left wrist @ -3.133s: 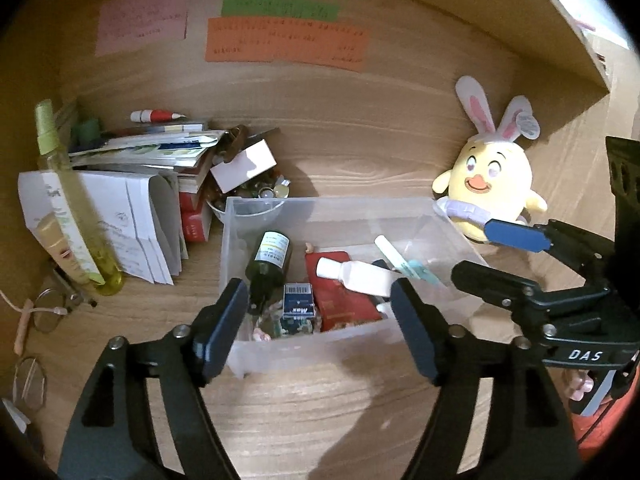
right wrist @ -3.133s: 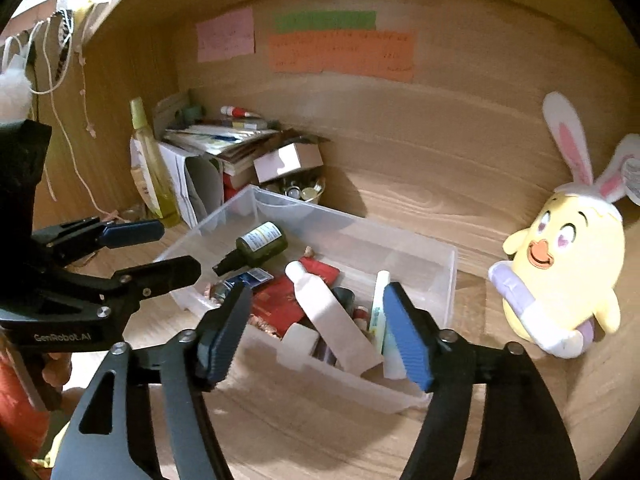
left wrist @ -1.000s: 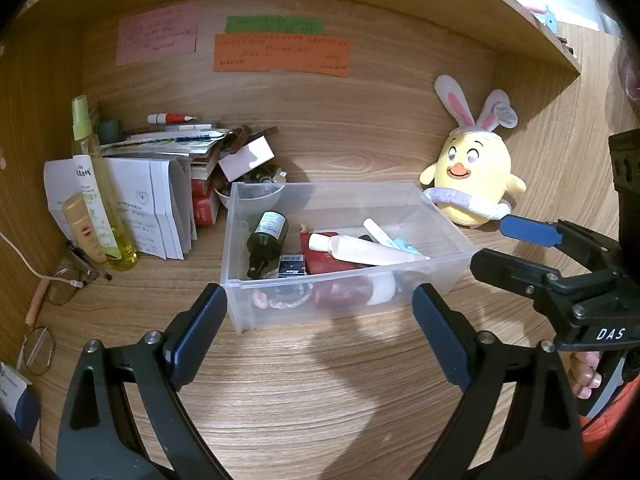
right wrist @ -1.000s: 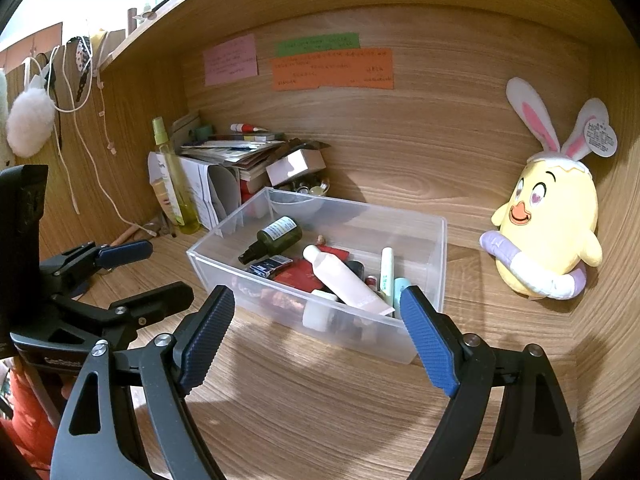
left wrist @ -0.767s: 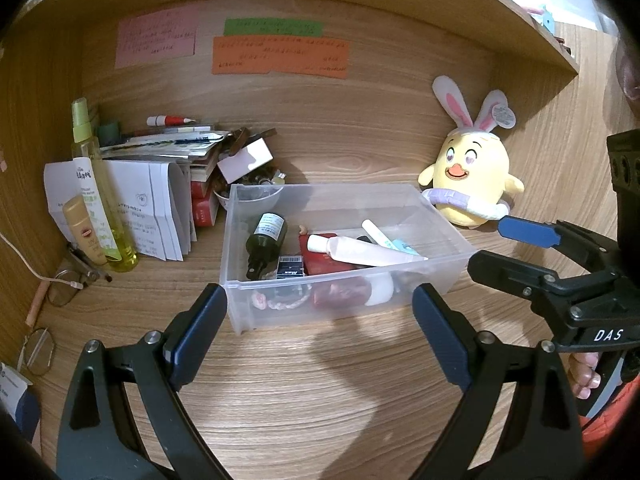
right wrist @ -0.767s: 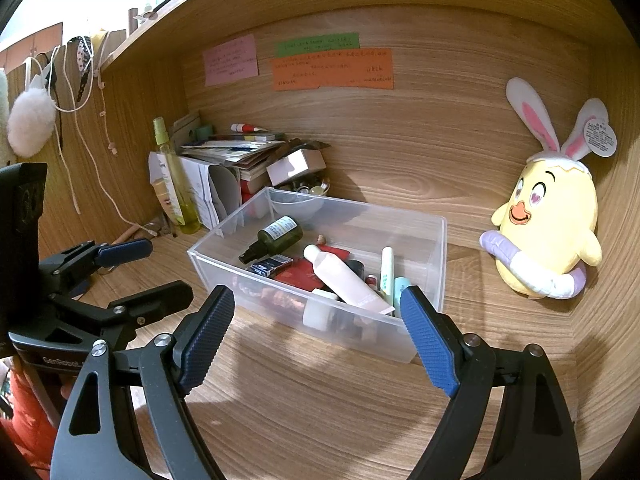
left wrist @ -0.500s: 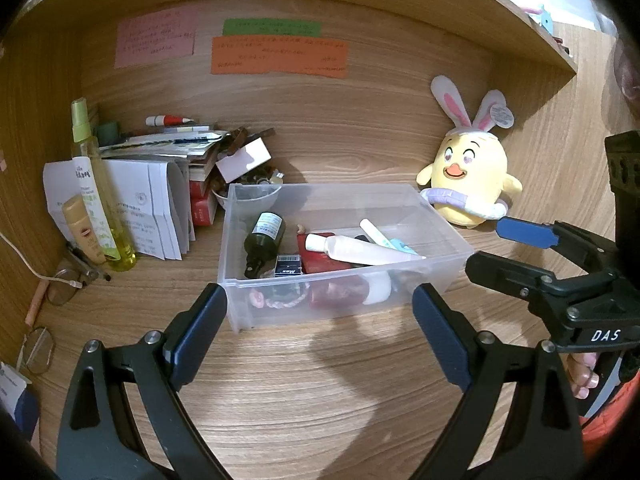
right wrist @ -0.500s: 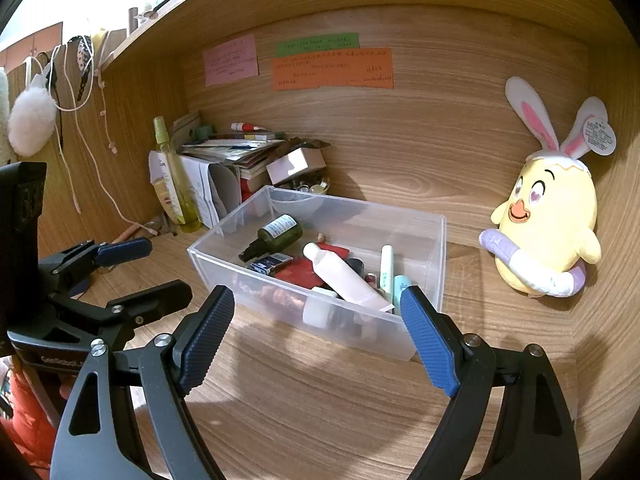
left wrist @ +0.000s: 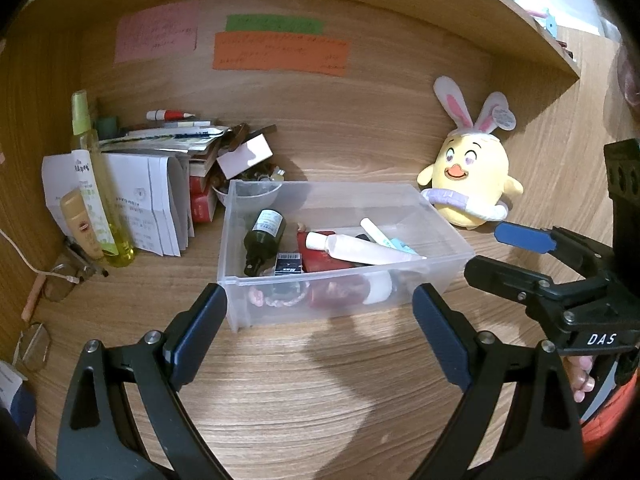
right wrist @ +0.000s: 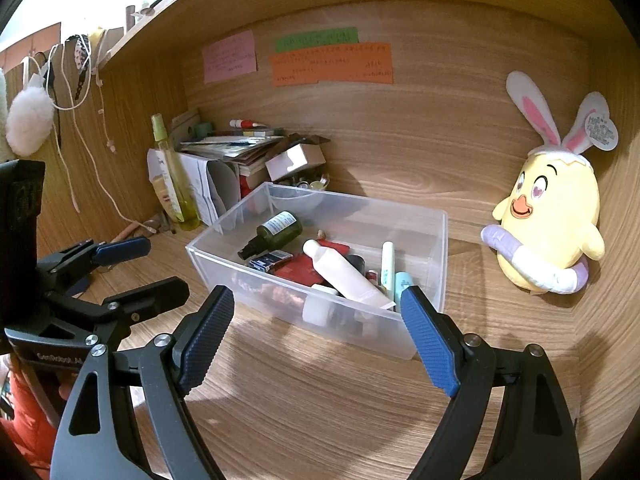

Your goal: Organize objects

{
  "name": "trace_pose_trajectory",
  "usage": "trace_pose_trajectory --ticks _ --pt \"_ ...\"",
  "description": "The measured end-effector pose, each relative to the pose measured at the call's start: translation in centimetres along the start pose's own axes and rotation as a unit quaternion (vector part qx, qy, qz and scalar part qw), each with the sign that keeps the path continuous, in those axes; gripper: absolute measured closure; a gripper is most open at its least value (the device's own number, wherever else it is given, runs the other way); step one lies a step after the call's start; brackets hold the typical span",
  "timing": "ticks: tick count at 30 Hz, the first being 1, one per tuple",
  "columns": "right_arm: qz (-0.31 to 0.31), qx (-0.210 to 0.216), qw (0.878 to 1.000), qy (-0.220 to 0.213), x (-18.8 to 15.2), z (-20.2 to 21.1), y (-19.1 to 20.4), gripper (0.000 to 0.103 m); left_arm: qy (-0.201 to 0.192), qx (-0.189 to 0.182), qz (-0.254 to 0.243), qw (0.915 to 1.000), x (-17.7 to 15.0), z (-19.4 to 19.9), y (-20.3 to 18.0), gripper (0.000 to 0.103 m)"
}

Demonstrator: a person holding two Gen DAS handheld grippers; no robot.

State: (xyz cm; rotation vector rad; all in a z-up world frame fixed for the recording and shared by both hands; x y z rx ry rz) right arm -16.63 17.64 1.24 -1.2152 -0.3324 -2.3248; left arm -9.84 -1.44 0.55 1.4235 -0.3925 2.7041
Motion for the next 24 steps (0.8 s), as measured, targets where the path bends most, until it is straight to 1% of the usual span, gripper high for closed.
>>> trace_pose_trajectory --ticks 4,12,14,17,24 --pt "0.000 -0.001 1.000 0.003 -0.1 -0.2 -0.1 0.020 0.005 -0.004 0.006 1.0000 0.0 -0.3 0.1 0.008" --pt "0.000 0.000 1.000 0.009 -0.3 -0.6 -0.3 0.019 0.002 -0.003 0.016 0.9999 0.0 -0.5 0.4 0.008" --pt "0.000 0.000 1.000 0.011 -0.3 -0.8 -0.3 0.019 0.003 -0.005 0.016 0.9999 0.0 -0.6 0.4 0.008" --pt "-0.001 0.001 1.000 0.015 -0.4 -1.1 -0.4 0.020 0.010 -0.017 0.016 0.9997 0.0 -0.8 0.3 0.008" --pt "-0.003 0.002 1.000 0.018 -0.4 -1.4 -0.4 0.019 0.013 -0.015 0.008 0.9998 -0.3 -1.0 -0.2 0.008"
Point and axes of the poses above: each gripper's, at about its wrist camera, not at the fingertips, and z roughly against the way its jaws point, y to its left, x to its top, the point moved 1 cm from there along -z, roughly the way its jaws point, and after that the axes turned 8 degrees about -x, right-handed, at the moved point
